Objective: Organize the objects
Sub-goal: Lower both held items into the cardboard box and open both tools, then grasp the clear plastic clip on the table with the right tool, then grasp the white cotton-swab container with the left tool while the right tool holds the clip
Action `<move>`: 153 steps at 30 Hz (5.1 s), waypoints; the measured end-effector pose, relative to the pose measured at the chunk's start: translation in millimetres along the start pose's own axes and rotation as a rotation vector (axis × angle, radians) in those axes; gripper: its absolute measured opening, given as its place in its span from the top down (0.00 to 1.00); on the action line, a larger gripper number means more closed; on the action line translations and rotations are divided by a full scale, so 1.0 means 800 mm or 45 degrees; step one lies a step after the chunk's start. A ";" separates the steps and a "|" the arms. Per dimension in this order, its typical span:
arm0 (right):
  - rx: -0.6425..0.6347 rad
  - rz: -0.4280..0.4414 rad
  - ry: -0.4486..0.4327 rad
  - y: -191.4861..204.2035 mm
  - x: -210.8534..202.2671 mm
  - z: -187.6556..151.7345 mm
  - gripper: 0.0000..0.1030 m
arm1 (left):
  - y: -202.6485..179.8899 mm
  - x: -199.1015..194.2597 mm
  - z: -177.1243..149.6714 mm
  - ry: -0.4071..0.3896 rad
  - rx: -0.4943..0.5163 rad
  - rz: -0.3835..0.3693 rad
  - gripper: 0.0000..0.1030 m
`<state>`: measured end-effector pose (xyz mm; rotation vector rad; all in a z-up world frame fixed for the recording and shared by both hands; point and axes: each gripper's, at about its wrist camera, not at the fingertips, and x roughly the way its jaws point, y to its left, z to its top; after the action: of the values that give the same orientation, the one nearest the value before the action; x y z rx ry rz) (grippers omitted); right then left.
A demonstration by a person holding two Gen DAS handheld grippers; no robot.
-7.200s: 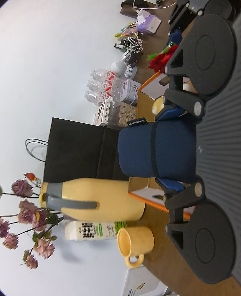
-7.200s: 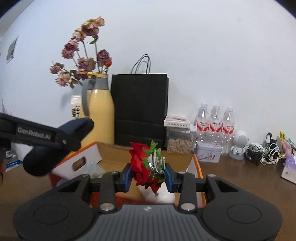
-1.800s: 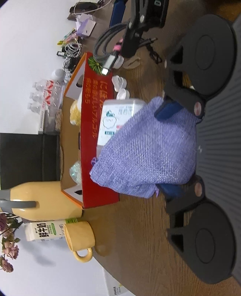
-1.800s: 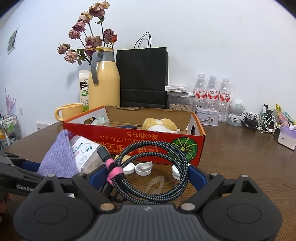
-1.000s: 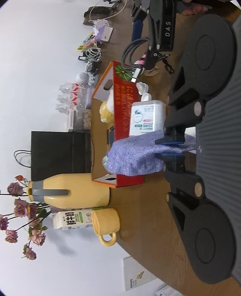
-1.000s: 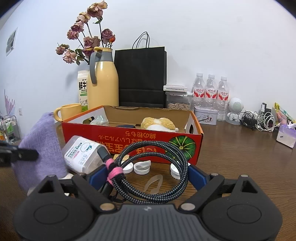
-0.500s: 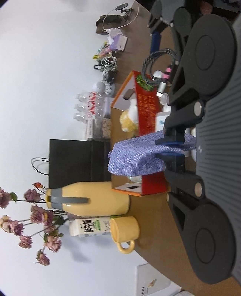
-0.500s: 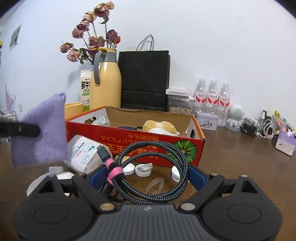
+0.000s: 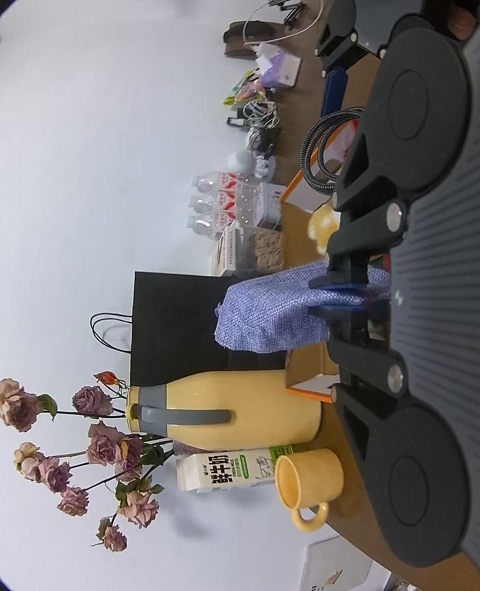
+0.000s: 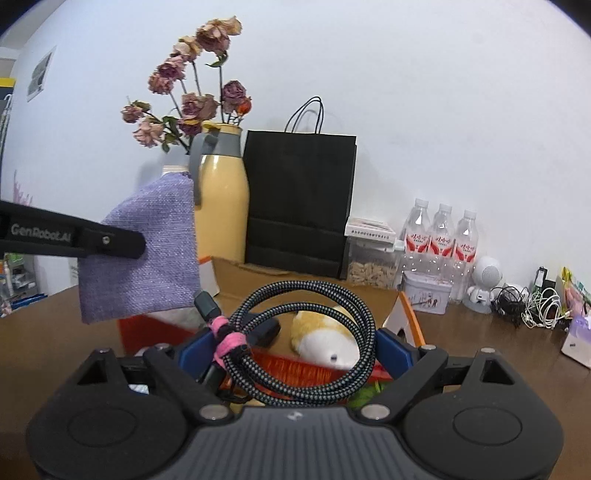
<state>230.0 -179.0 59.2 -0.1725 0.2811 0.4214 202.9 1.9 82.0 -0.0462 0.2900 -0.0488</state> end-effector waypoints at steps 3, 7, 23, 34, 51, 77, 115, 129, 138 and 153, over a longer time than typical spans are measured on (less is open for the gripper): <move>0.006 -0.024 0.009 -0.002 0.028 0.013 0.11 | 0.005 0.028 0.008 0.001 -0.018 0.004 0.92; 0.031 -0.050 0.035 -0.006 0.069 0.024 0.11 | 0.012 0.066 0.013 0.025 -0.045 0.009 0.92; 0.084 -0.079 0.196 -0.033 0.160 0.002 0.11 | 0.020 0.165 -0.007 0.215 -0.078 0.054 0.72; 0.148 -0.088 0.172 -0.044 0.141 0.002 0.00 | 0.019 0.156 -0.006 0.176 -0.072 0.142 0.00; 0.142 -0.085 0.050 -0.051 0.077 -0.001 0.00 | 0.022 0.083 -0.011 0.006 -0.107 0.137 0.00; 0.114 -0.036 0.201 -0.062 -0.036 -0.074 0.00 | 0.010 -0.024 -0.085 0.143 -0.036 0.106 0.00; 0.166 0.009 0.346 -0.041 0.012 -0.085 0.96 | 0.019 -0.026 -0.112 0.243 -0.084 0.088 0.00; 0.166 -0.019 0.110 -0.041 -0.030 -0.079 0.96 | 0.007 -0.021 -0.114 0.253 -0.058 0.001 0.00; 0.159 -0.010 0.055 -0.041 -0.038 -0.080 0.96 | -0.019 0.006 -0.100 0.327 -0.025 -0.020 0.00; 0.184 0.024 0.010 -0.046 -0.046 -0.080 0.96 | -0.044 0.054 -0.109 0.476 0.040 0.032 0.00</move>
<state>198.6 -239.8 13.4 -0.0302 0.3201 0.4175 218.1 -38.7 -11.8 -0.0020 0.6632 -0.0364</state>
